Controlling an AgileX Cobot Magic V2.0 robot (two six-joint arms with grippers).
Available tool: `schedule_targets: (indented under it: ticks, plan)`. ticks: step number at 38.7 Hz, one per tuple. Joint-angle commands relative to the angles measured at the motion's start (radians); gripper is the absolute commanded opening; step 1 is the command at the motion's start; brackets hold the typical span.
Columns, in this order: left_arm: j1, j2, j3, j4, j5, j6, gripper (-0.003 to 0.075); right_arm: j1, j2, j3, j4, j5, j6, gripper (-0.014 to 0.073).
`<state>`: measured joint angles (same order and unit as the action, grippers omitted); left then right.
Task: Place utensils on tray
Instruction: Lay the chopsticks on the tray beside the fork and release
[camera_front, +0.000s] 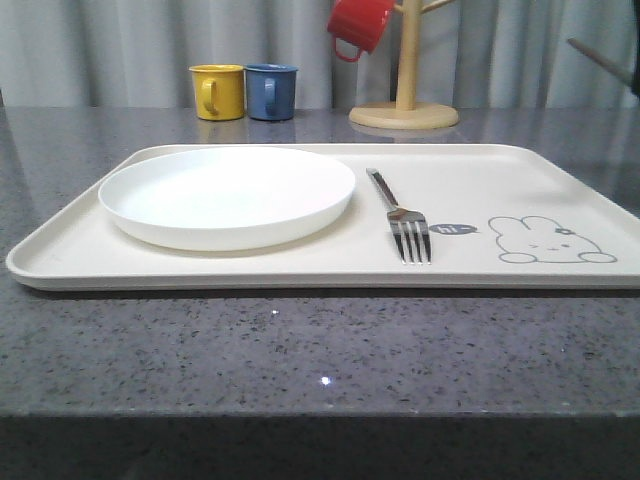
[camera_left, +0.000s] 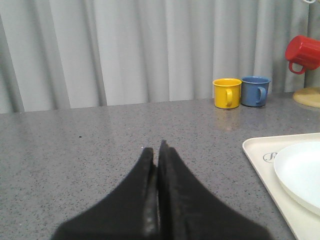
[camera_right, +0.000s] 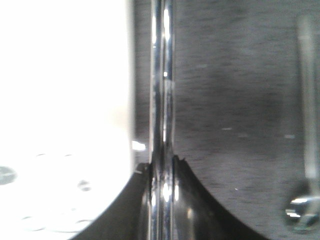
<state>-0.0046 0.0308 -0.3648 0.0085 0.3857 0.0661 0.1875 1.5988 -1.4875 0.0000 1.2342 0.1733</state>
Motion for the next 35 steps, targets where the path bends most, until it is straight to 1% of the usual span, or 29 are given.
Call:
schedule_targets:
  ticks: [1, 7, 11, 18, 26, 35]
  plan:
    - [-0.007, 0.013, -0.024, -0.009, -0.077, -0.012, -0.0018, 0.071, -0.025, -0.031, 0.025, 0.091, 0.051, -0.0037]
    - [-0.007, 0.013, -0.024, -0.009, -0.077, -0.012, -0.0018, 0.175, 0.022, -0.031, 0.055, 0.05, 0.102, -0.0037]
    - [-0.007, 0.013, -0.024, -0.009, -0.077, -0.012, -0.0018, 0.212, 0.064, -0.031, 0.065, 0.033, 0.143, -0.0037]
    - [-0.007, 0.013, -0.024, -0.009, -0.077, -0.012, -0.0018, 0.219, 0.125, -0.031, 0.071, 0.022, 0.2, -0.0037]
    - [-0.007, 0.013, -0.024, -0.009, -0.077, -0.012, -0.0018, 0.219, 0.143, -0.031, 0.075, -0.036, 0.219, -0.0037]
    - [-0.007, 0.013, -0.024, -0.009, -0.077, -0.012, -0.0018, 0.219, 0.152, -0.031, 0.075, -0.048, 0.221, -0.0036]
